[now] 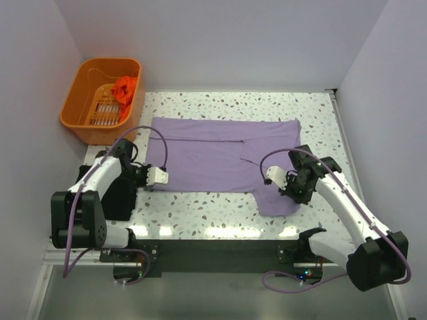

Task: Fold and stack the t-shirts
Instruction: Fold the tshirt

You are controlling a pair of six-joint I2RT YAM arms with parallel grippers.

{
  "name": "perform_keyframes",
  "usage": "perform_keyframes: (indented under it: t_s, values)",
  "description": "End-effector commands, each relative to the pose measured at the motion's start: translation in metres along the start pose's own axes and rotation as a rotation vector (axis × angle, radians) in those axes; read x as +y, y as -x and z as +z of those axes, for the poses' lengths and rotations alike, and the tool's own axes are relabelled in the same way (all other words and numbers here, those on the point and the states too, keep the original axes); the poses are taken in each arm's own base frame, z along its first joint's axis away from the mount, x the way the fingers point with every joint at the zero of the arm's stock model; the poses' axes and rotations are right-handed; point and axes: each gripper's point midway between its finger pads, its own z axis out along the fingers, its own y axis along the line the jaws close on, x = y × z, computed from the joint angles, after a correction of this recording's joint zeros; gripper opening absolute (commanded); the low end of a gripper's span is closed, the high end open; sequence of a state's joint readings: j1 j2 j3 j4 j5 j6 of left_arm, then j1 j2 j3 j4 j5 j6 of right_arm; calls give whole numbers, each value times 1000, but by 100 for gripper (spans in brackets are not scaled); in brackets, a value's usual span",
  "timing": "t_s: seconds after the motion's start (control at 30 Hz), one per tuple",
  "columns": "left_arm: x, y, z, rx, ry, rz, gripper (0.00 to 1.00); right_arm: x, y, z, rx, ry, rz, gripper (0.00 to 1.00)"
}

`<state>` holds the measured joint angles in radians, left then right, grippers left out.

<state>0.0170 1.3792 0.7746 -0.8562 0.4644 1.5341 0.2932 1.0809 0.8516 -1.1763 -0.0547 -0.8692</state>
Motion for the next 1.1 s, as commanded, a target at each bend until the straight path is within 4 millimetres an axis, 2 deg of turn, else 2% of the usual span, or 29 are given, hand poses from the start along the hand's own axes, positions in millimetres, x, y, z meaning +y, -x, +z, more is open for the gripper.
perform_keyframes:
  t_s: [0.0, 0.13, 0.2, 0.23, 0.5, 0.53, 0.6, 0.63, 0.67, 0.87, 1.07]
  values:
    - [13, 14, -20, -58, 24, -8, 0, -15, 5, -14, -21, -26, 29, 0]
    - [39, 23, -31, -82, 69, -10, 0, -50, 21, -26, -46, -55, 21, 0]
    - [47, 24, -30, -93, 68, -25, 0, -63, 26, -26, -44, -50, 15, 0]
    - [56, 29, -35, -107, 88, -34, 0, -74, 34, -34, -66, -69, 13, 0]
    - [108, 38, -41, -154, 154, -92, 0, -122, 65, -49, -90, -100, -32, 0]
    - [112, 38, -42, -154, 159, -92, 0, -127, 67, -44, -80, -91, -34, 0]
    - [122, 38, -41, -160, 176, -102, 0, -140, 75, -50, -91, -113, -45, 0]
    - [125, 37, -40, -160, 177, -109, 0, -144, 77, -44, -80, -97, -45, 0]
    - [132, 36, -40, -161, 187, -122, 0, -152, 80, -48, -87, -114, -47, 0]
    - [155, 31, -36, -155, 224, -145, 0, -181, 84, -44, -85, -123, -35, 0]
    - [178, 27, -34, -161, 273, -175, 0, -201, 94, -39, -89, -133, -40, 0]
